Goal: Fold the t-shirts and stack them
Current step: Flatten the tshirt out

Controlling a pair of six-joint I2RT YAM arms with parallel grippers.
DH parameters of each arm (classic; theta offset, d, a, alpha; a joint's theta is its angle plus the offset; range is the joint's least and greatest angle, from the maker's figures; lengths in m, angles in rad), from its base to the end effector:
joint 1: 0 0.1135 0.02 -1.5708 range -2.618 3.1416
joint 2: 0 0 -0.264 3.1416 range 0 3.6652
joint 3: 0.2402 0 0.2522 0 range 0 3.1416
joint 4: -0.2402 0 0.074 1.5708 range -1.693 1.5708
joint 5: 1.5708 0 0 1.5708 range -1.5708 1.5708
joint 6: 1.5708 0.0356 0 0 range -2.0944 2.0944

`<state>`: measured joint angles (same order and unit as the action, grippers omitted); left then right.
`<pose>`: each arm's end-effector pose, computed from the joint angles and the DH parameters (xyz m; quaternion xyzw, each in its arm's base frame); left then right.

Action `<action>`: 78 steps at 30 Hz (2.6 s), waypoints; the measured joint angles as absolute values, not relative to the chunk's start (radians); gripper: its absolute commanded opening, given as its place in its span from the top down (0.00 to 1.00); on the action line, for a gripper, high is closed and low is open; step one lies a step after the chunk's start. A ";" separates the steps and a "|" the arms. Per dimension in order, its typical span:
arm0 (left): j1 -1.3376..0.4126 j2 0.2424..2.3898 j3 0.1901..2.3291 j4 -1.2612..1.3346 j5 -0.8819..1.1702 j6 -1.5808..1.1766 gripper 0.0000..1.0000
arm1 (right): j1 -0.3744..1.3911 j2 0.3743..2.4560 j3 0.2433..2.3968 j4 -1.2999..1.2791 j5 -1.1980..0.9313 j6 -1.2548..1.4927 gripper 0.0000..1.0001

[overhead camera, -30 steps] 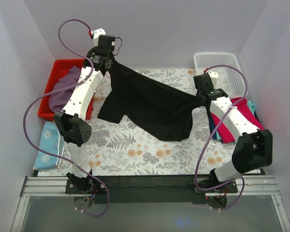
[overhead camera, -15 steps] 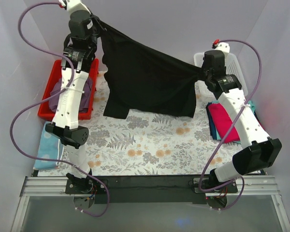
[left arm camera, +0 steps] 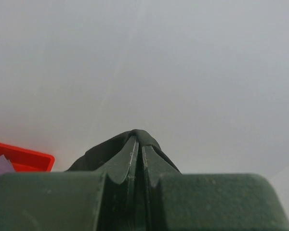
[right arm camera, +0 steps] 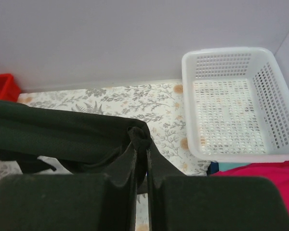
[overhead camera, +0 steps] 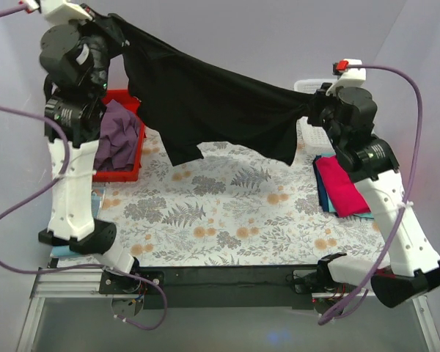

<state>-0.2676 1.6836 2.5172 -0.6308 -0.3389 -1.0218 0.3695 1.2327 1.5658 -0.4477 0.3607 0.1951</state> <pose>0.2687 -0.0614 0.6192 -0.3509 0.5310 -0.3739 0.6747 0.2385 0.0789 0.4871 0.0550 0.7419 0.0538 0.6660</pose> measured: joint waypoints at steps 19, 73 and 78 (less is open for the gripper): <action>-0.267 1.267 2.109 -0.303 -0.177 -1.011 1.00 | 0.439 0.912 1.401 -0.307 0.250 0.196 0.99; -0.159 2.342 2.066 -0.316 -0.231 -1.137 1.00 | 0.334 2.117 1.540 -0.347 0.198 0.260 0.40; -0.146 2.361 2.113 -0.326 -0.196 -1.145 1.00 | 0.335 2.177 1.633 -0.377 0.208 0.263 0.43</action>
<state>-0.1455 2.3611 2.1132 -0.3264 -0.1963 -1.1454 0.3351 2.1773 1.6333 -0.3775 0.2077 0.2630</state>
